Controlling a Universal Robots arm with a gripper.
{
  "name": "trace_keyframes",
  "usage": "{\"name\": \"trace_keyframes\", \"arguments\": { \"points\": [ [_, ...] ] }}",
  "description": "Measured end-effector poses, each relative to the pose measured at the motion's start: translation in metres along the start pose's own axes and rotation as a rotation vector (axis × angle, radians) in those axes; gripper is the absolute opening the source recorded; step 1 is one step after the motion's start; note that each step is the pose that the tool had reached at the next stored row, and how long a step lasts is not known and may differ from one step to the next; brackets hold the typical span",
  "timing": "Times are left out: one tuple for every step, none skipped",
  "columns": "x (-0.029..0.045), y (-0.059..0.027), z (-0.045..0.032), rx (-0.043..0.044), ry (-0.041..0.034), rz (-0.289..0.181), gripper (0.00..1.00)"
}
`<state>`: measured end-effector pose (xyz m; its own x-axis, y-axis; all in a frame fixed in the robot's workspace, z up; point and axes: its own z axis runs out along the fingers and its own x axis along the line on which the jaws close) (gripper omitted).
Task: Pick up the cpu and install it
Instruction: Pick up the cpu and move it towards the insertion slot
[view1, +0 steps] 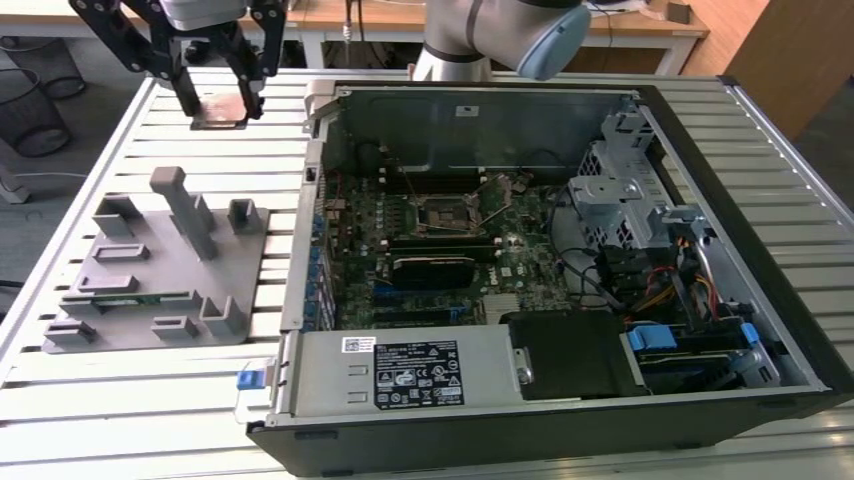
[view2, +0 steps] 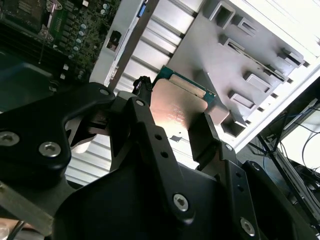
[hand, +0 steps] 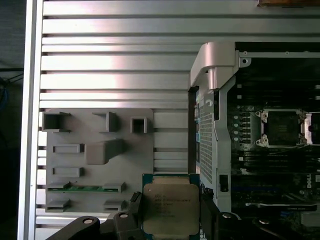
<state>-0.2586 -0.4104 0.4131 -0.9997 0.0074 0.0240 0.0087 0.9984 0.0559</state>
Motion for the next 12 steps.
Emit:
{"name": "trace_keyframes", "arguments": {
  "points": [
    [-0.0011, 0.0000, 0.0000, 0.0000, 0.0000, 0.000, 0.54],
    [-0.0022, 0.0000, 0.0000, 0.0000, 0.0000, 0.000, 0.54],
    [-0.0032, 0.0000, 0.0000, 0.0000, 0.0000, 0.000, 0.54],
    [-0.0043, 0.0000, 0.0000, 0.0000, 0.0000, 0.000, 0.54],
    [-0.0055, 0.0000, 0.0000, 0.0000, 0.0000, 0.000, 0.54],
    [-0.0066, 0.0000, 0.0000, 0.0000, -0.0001, 0.000, 0.54],
    [-0.0077, 0.0000, 0.0000, 0.0000, 0.0000, 0.000, 0.54],
    [-0.0088, 0.0001, 0.0000, 0.0000, 0.0000, 0.000, 0.54],
    [-0.0100, 0.0001, 0.0000, 0.0000, 0.0000, 0.000, 0.54],
    [-0.0111, 0.0001, 0.0000, 0.0000, -0.0001, 0.000, 0.54],
    [-0.0122, 0.0001, 0.0000, 0.0000, -0.0001, 0.000, 0.54],
    [-0.0135, 0.0001, 0.0000, 0.0000, 0.0000, 0.000, 0.54]
  ]
}}
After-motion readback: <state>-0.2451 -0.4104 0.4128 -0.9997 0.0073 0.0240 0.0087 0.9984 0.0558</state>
